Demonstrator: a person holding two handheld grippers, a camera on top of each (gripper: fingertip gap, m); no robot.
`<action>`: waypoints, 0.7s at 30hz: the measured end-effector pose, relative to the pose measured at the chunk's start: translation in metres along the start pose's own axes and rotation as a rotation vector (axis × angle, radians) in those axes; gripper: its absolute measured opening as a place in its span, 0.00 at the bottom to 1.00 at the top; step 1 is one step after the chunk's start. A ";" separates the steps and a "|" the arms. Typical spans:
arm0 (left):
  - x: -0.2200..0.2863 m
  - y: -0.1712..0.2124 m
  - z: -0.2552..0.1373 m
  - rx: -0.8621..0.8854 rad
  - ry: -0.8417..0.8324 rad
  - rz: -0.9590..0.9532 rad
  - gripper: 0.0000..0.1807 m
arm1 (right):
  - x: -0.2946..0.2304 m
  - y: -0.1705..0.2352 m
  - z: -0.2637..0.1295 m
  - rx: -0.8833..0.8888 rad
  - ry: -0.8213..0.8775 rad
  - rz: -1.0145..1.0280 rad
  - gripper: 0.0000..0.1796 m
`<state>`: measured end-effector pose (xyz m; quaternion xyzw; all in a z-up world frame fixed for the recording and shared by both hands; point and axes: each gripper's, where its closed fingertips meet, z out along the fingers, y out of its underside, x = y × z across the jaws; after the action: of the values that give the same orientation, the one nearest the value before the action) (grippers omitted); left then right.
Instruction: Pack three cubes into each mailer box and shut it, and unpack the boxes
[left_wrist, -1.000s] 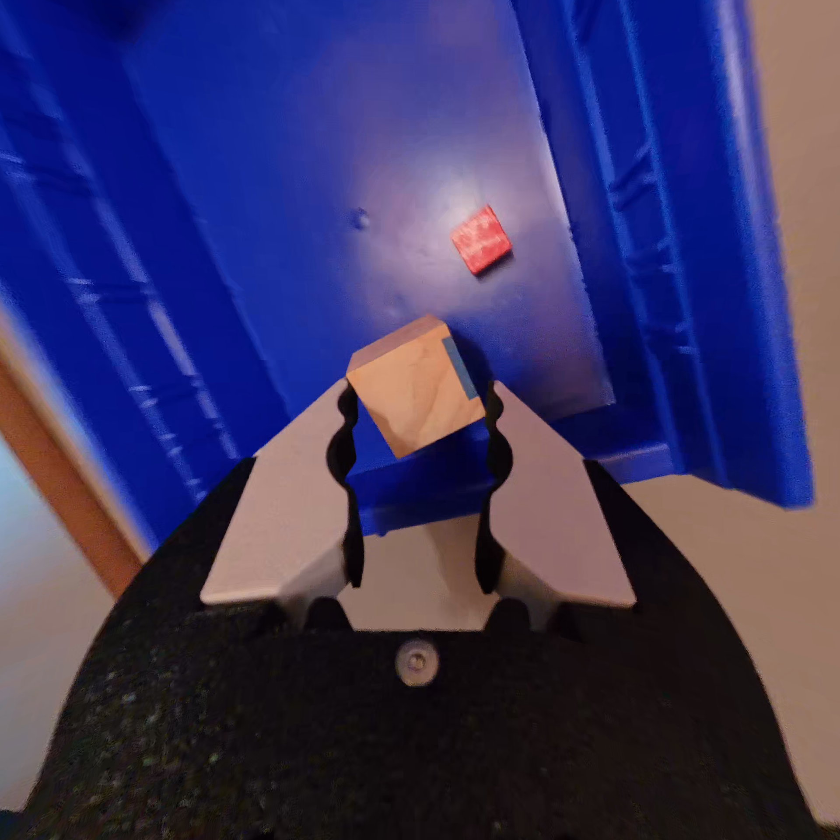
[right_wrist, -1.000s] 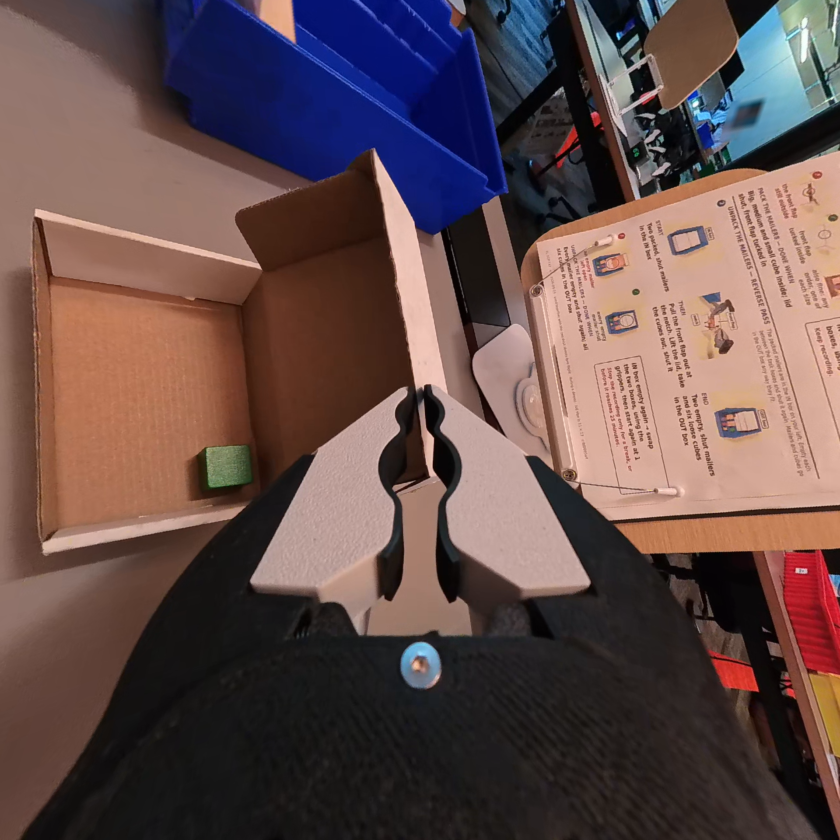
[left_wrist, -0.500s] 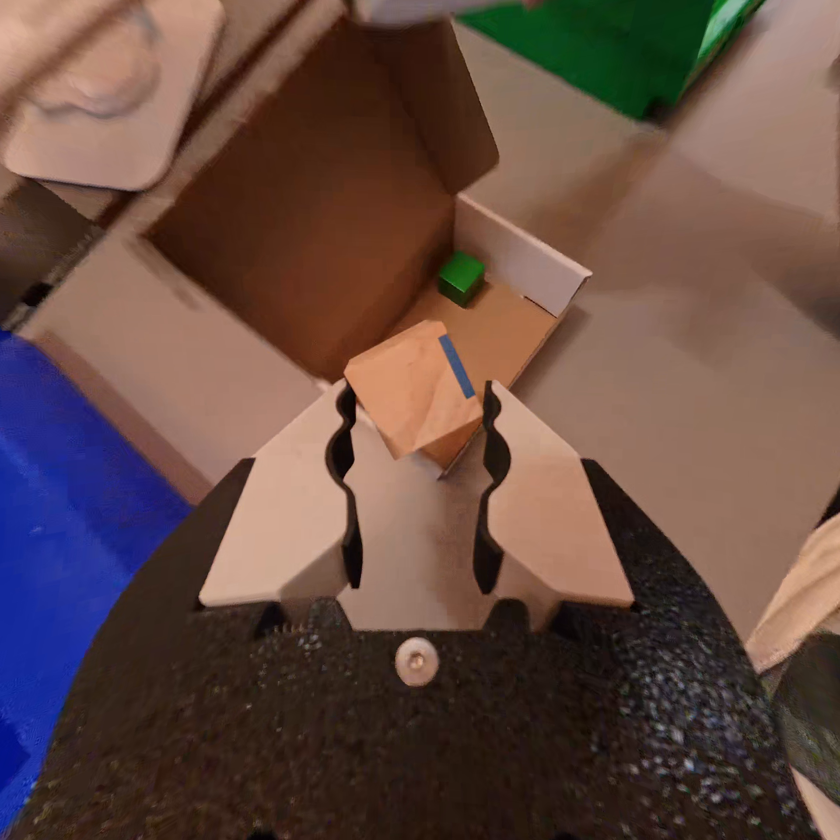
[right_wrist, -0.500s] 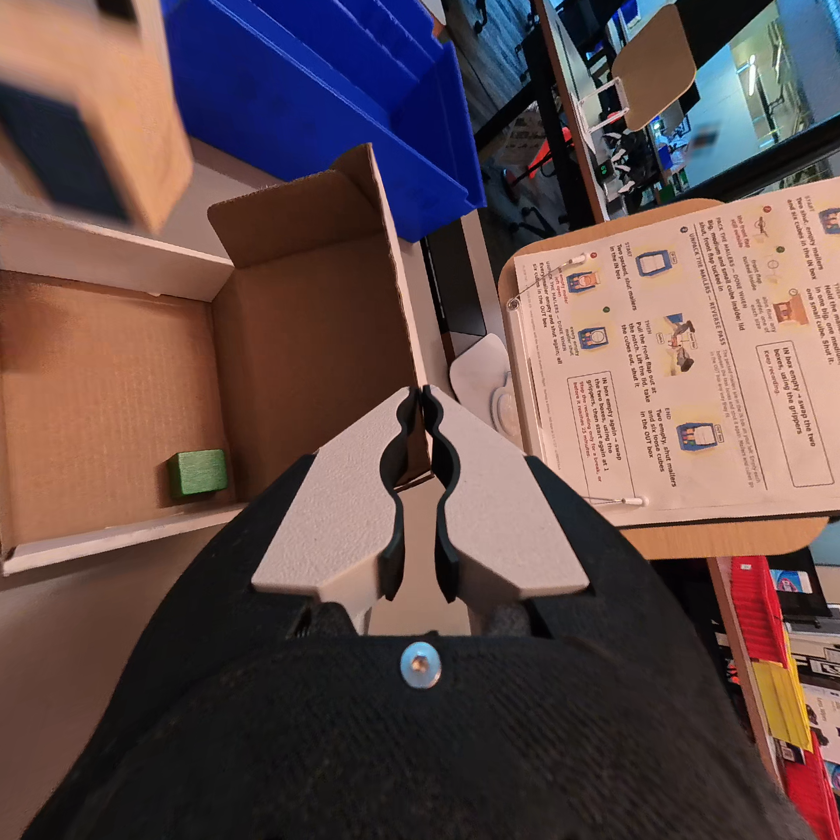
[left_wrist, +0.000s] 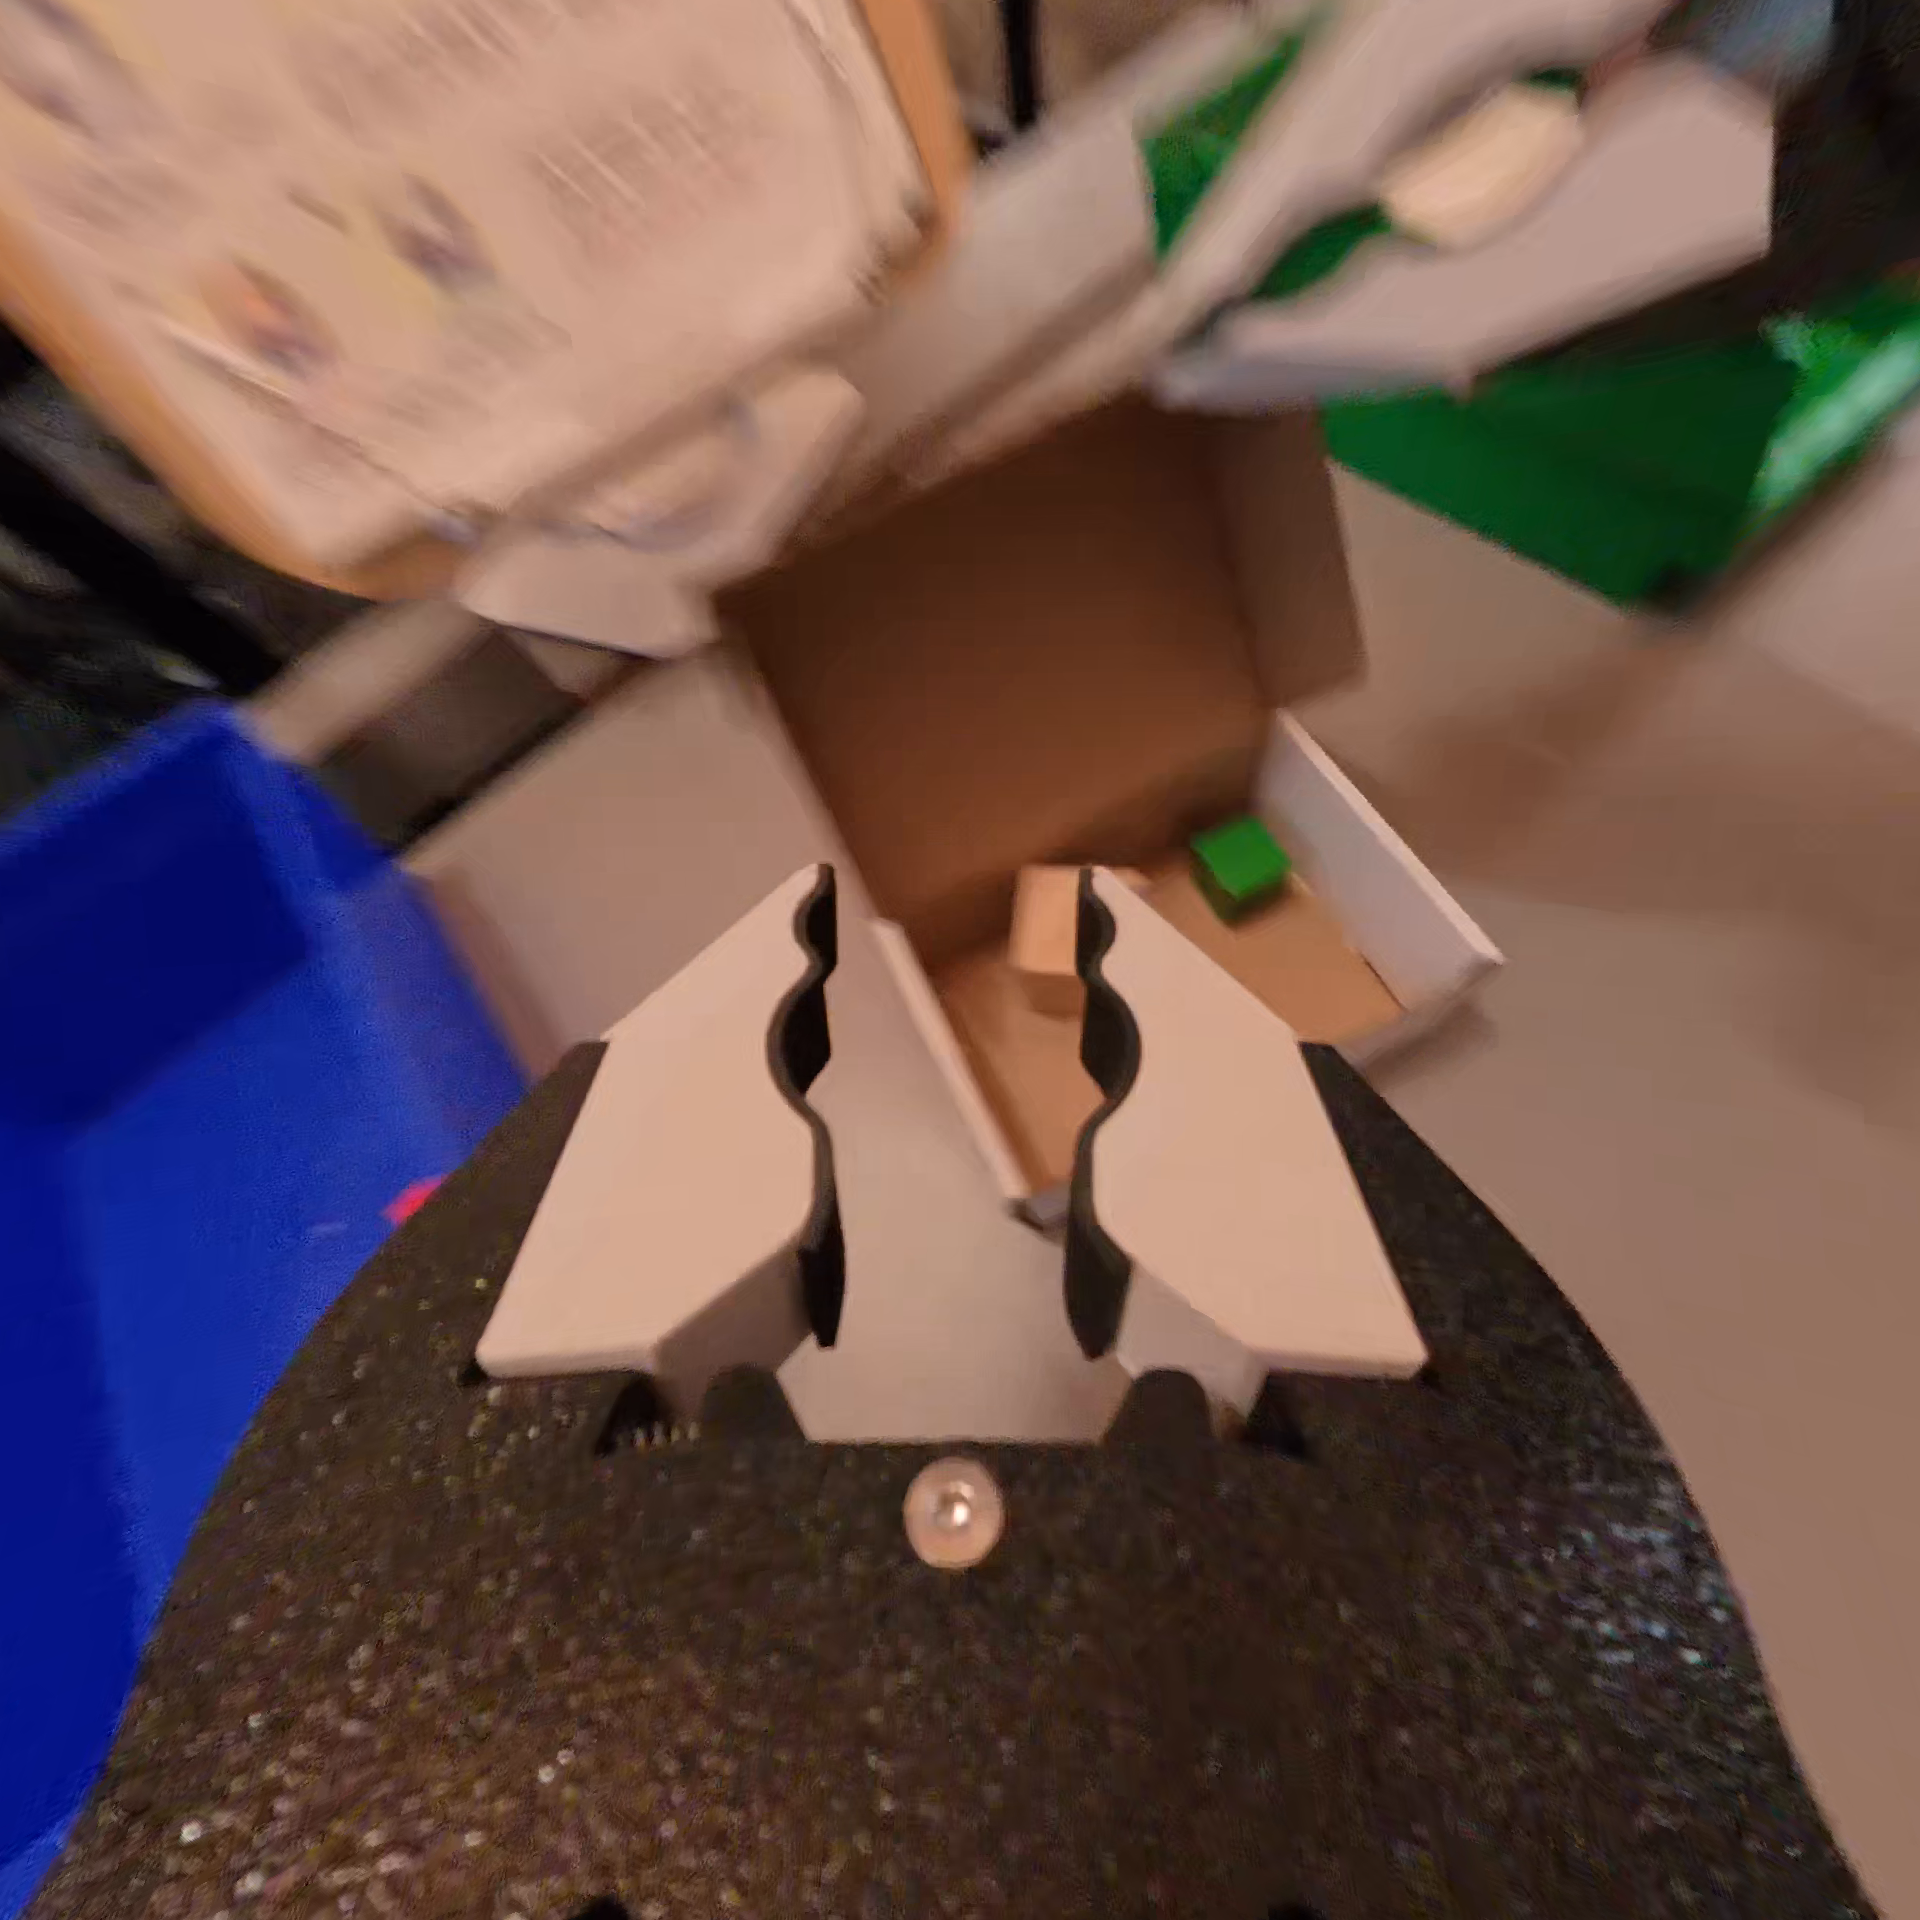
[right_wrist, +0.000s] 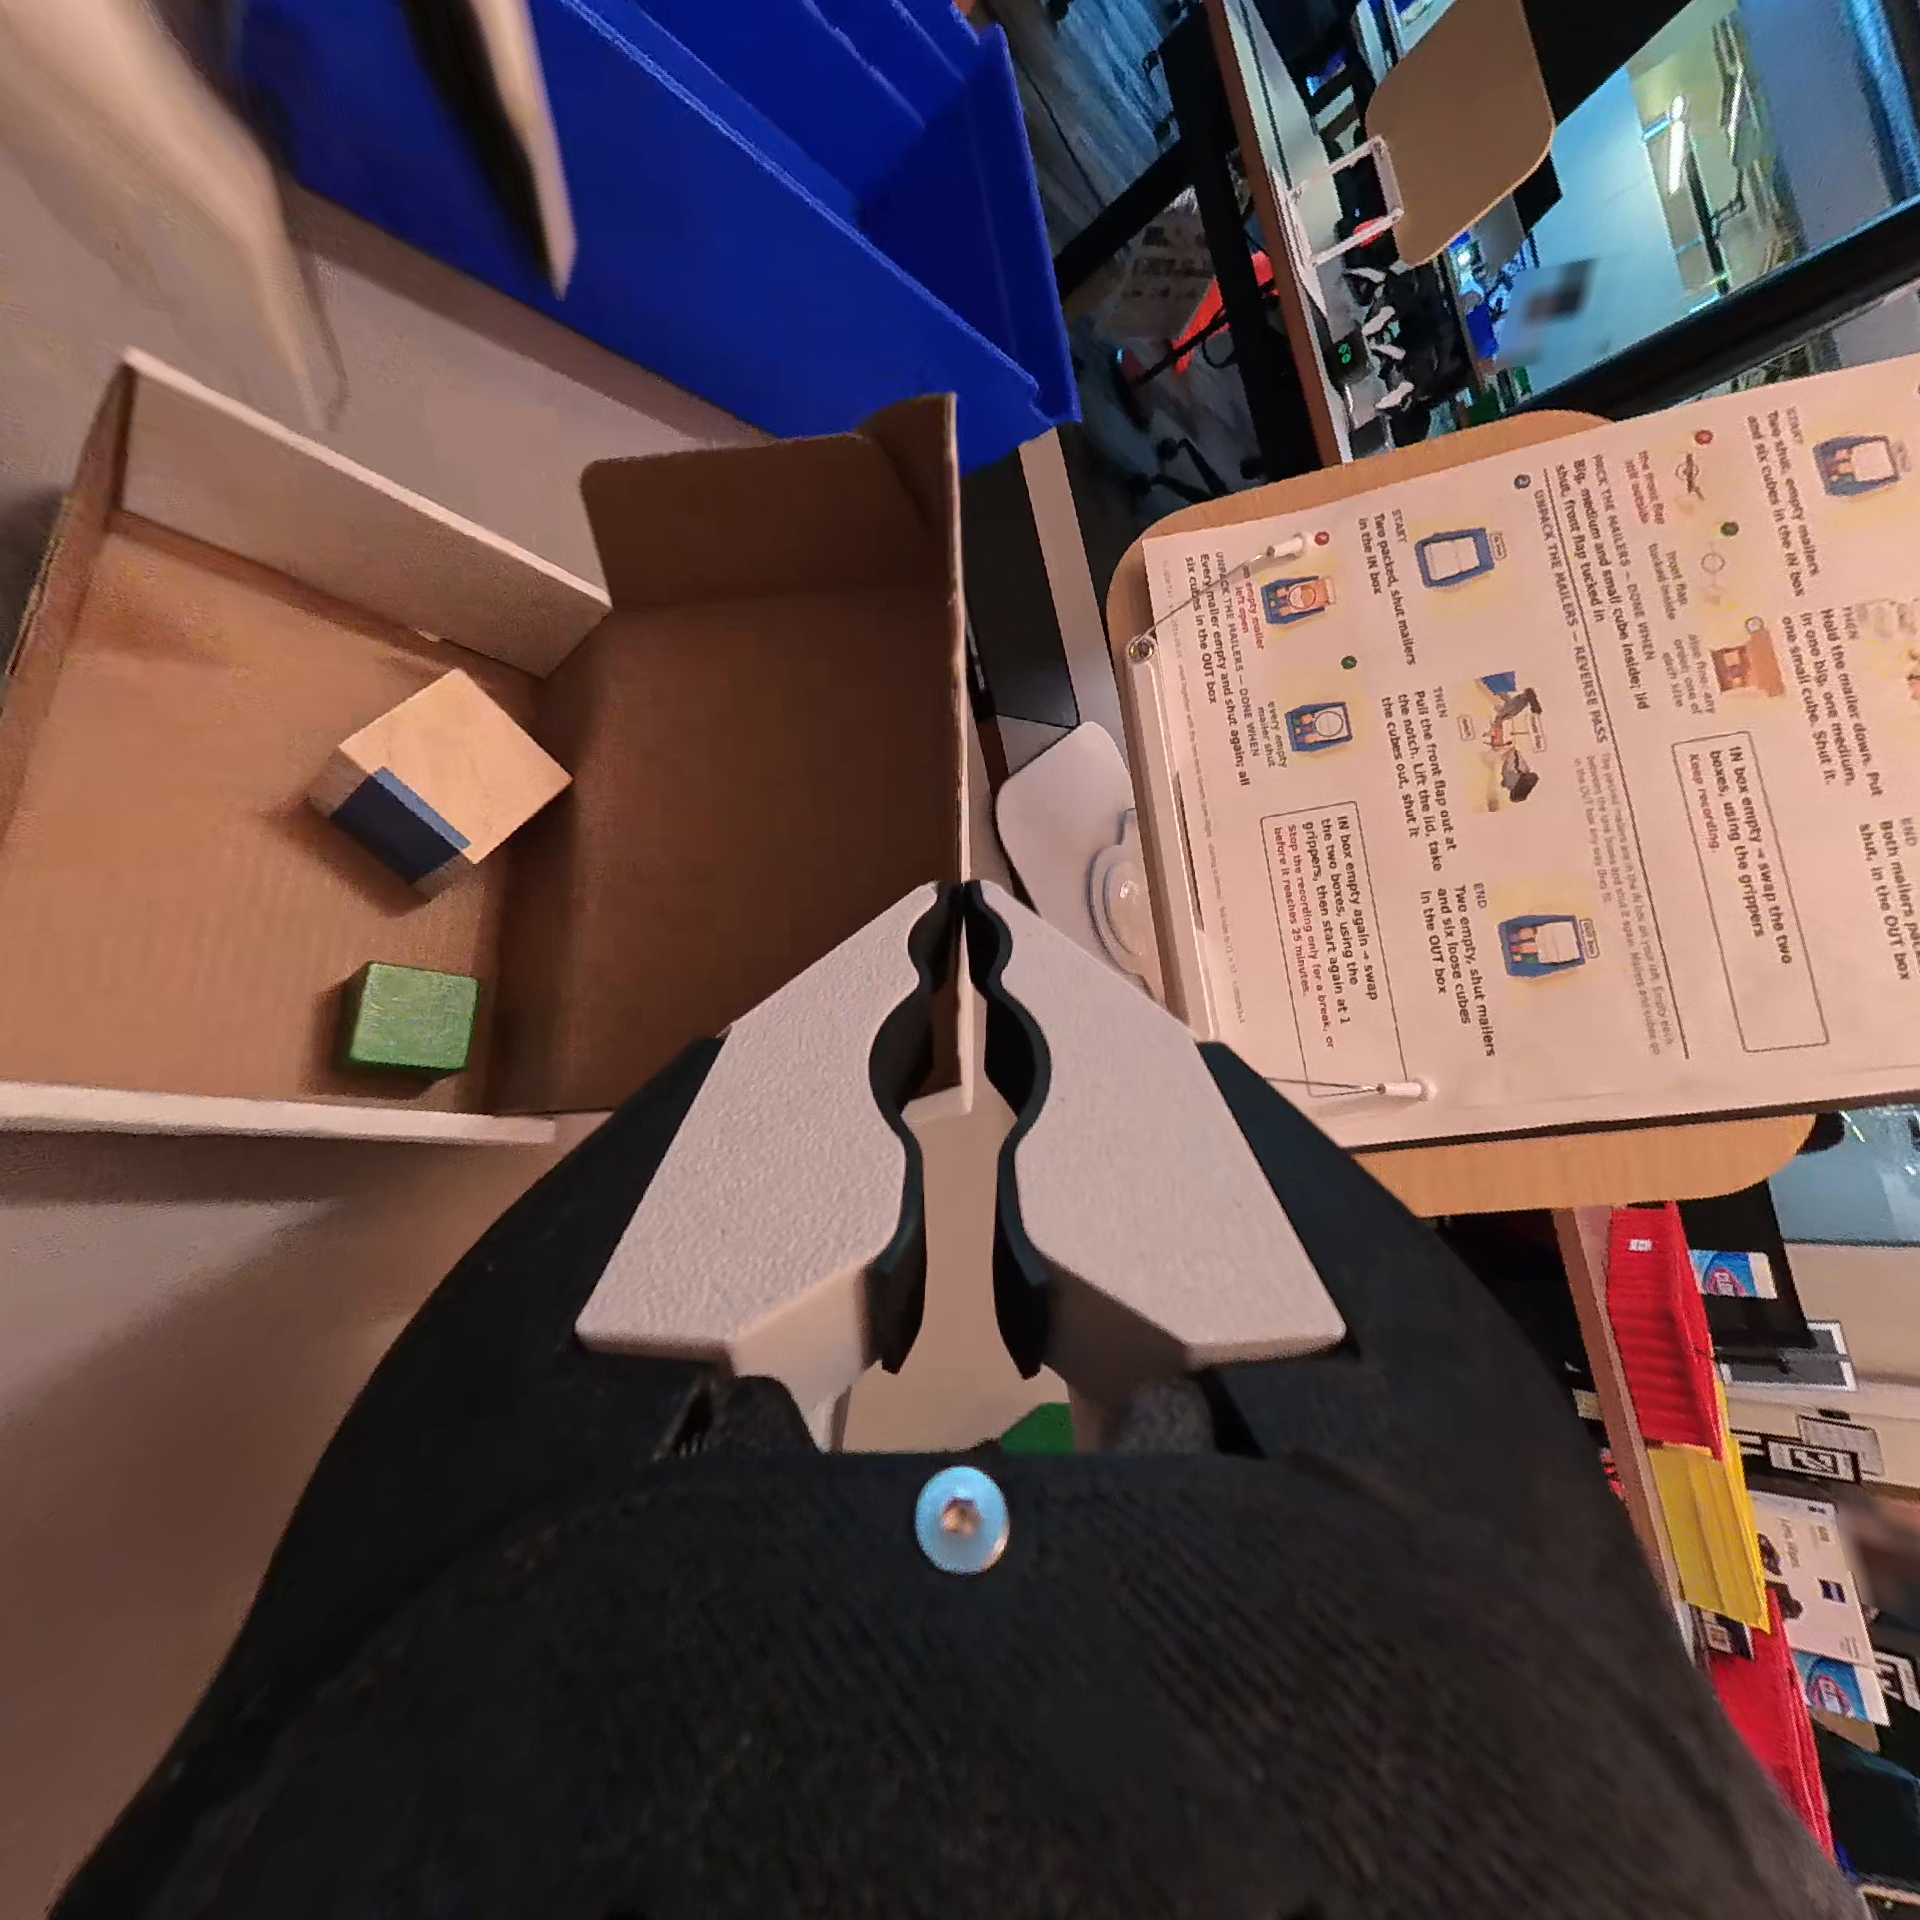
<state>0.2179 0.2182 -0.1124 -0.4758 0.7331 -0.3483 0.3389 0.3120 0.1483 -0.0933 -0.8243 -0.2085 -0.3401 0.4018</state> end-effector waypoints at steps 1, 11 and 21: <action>-0.023 -0.013 -0.018 0.067 -0.081 -0.009 0.23 | 0.001 0.000 -0.001 0.004 0.002 0.002 0.00; -0.188 0.085 0.002 -0.379 -0.081 0.385 0.32 | -0.002 0.001 0.001 -0.016 0.003 -0.047 0.00; -0.187 0.158 0.052 -0.555 0.298 0.419 0.32 | -0.002 -0.002 0.002 -0.003 0.007 -0.058 0.00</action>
<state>0.2473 0.4310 -0.2401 -0.3336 0.9222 -0.1248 0.1506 0.3099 0.1503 -0.0949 -0.8173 -0.2305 -0.3548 0.3912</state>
